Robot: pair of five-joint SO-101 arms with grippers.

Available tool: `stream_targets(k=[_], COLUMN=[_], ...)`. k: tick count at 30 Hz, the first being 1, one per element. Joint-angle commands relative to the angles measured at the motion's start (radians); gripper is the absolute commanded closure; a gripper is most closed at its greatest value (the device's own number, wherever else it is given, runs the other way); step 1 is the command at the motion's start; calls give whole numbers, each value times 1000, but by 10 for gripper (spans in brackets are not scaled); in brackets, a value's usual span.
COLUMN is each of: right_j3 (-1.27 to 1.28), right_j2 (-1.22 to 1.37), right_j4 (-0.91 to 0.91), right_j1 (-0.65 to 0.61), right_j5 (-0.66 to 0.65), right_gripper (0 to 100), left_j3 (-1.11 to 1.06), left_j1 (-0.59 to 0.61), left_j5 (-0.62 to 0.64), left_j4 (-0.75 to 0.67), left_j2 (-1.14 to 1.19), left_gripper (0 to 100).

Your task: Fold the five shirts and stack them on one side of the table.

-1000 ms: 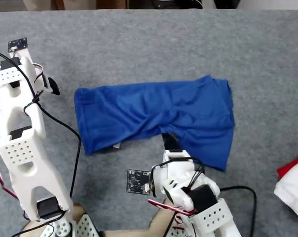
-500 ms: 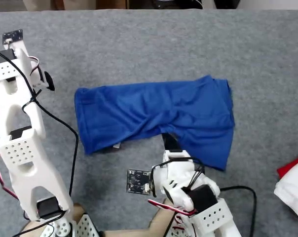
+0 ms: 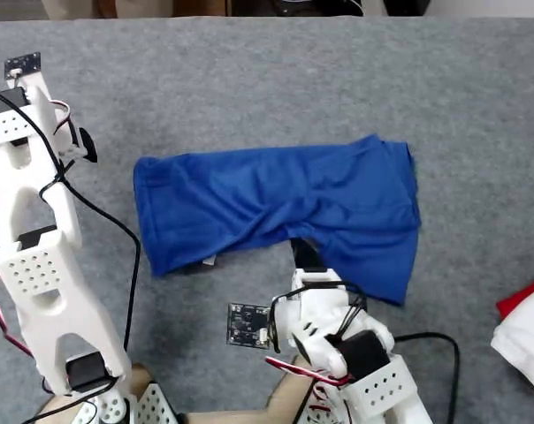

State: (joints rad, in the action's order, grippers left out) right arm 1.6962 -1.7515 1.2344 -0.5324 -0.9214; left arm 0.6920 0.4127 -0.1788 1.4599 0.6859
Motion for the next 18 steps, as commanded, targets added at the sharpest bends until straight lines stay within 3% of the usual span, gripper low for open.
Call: stream_targets(k=[1, 18], right_j3=[2, 2], right_j2=[-1, -1], right_j4=[74, 74], right_j1=[-16, -16], right_j5=[5, 5], right_gripper=[605, 605], left_j3=[52, 58], left_j1=[-8, -5], left_j5=[-8, -3], left_j4=[9, 107], left_j2=[-16, -16], left_gripper=[782, 782])
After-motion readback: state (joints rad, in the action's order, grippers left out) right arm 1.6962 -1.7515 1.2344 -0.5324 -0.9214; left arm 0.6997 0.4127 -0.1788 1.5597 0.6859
